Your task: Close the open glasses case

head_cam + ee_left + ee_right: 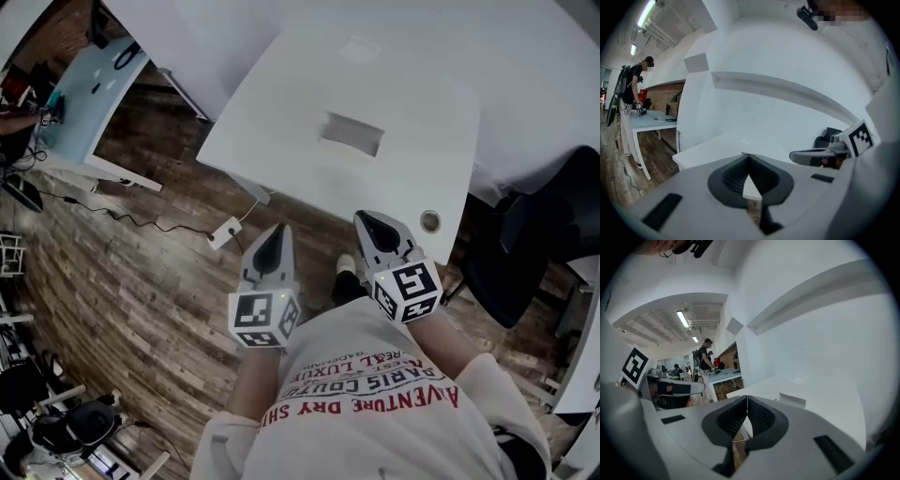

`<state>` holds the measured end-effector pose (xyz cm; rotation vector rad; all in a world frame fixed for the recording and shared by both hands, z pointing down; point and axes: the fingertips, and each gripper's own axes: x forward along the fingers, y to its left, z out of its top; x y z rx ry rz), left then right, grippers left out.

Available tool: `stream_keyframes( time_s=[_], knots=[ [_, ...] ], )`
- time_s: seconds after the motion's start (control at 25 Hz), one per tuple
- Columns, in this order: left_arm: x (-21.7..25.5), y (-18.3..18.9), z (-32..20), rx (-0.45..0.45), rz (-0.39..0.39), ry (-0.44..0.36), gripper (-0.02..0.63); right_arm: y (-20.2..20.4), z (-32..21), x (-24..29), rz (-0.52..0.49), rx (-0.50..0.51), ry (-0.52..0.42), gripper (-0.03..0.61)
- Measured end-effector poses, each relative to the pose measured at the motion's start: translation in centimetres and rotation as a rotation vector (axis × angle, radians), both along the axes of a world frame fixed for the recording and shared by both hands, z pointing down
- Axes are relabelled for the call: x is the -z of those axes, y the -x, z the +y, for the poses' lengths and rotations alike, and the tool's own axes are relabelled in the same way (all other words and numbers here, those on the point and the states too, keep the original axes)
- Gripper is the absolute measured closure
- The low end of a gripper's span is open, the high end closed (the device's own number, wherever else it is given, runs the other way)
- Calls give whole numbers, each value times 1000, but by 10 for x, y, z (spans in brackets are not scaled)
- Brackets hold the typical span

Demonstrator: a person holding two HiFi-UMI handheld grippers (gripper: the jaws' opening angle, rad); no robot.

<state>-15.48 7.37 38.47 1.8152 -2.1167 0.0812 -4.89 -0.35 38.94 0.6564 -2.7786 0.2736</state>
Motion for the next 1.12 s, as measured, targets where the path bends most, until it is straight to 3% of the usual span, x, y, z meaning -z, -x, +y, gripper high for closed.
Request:
stream_keyframes(
  time_s=[0.28,0.64,1.12],
  knots=[
    [3,14,-87,3,-6,3,615,16,-80,-5,-7,37,50,566],
    [-16,22,-179,-65,13,69,615,18,-167,-16,4,-40,97,566],
    [-47,40,-266,-325,27,158,615,22,-223,-38,60,-290,147,566]
  ],
)
